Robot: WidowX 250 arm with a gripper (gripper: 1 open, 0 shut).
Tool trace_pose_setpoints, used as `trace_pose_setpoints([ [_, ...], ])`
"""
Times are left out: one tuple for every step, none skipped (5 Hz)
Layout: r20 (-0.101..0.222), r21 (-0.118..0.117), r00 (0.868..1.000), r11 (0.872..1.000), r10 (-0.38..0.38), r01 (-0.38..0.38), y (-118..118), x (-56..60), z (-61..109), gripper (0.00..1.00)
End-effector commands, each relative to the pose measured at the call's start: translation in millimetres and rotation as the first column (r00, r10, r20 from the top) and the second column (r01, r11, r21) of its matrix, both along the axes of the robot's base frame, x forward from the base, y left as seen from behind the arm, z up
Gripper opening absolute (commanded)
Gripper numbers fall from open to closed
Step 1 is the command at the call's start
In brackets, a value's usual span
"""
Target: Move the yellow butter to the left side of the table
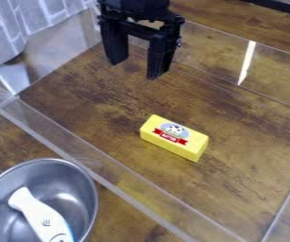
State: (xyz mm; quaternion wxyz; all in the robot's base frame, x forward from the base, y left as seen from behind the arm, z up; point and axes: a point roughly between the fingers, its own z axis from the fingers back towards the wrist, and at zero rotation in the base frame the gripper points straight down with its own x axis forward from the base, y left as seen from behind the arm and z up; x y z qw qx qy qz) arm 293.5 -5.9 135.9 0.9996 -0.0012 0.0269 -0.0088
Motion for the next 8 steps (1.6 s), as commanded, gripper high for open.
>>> trace_pose_setpoints([
  [-0.021,0.002,0.997,0.997,-0.079,0.079,-4.4,0.2,-7.2,1.0],
  [-0.037,0.005,0.951,0.951,-0.309,0.309,-16.3,0.7,-16.5,1.0],
  [-0.052,0.0,0.865,0.867,-0.498,0.499,-36.9,2.5,-28.2,1.0],
  [-0.063,-0.006,0.79,0.792,-0.61,0.611,-58.1,2.2,-39.8,1.0],
  [-0.073,-0.013,0.721,0.723,-0.69,0.691,-71.7,6.8,-52.4,1.0],
  [-0.086,-0.025,0.685,0.688,-0.724,0.725,-72.8,9.3,-65.8,1.0],
  [-0.094,-0.024,0.658,0.662,-0.747,0.749,-73.2,12.9,-71.8,1.0],
  [-0.094,-0.029,0.656,0.66,-0.749,0.75,-72.3,15.9,-75.9,1.0],
])
